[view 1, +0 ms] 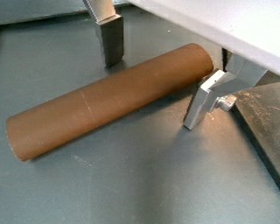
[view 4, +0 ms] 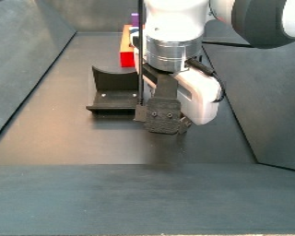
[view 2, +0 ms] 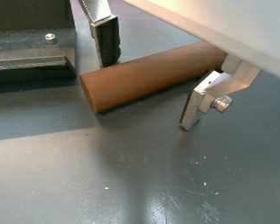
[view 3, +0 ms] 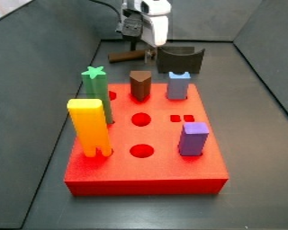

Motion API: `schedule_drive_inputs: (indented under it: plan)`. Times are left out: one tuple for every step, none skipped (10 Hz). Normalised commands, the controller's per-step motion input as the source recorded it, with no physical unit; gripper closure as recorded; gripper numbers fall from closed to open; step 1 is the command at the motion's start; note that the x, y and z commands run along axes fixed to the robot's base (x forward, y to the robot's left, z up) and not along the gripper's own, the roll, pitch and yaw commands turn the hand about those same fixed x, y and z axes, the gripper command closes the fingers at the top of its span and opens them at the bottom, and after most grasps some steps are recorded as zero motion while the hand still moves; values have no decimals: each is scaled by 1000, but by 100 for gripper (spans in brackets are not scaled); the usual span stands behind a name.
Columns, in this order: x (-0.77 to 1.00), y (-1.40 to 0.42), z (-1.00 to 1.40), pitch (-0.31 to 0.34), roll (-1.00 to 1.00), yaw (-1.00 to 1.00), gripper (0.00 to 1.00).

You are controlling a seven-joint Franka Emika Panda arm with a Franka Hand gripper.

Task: Pick up the oval object. Move up. Place the oval object on the fixture. Regrasp the oval object. Move to above the board. Insert the oval object.
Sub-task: Pick up the oval object.

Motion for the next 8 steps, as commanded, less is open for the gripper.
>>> schedule_drive_inputs:
  plan:
    - [0,0,0,0,0,0,100]
    - [0,0,0,0,0,0,100]
    - [0,0,0,0,0,0,100]
    - [0,0,0,0,0,0,100]
    - [0,0,0,0,0,0,100]
    - [0,0,0,0,0,0,100]
    - [0,0,0,0,0,0,100]
    - [0,0,0,0,0,0,100]
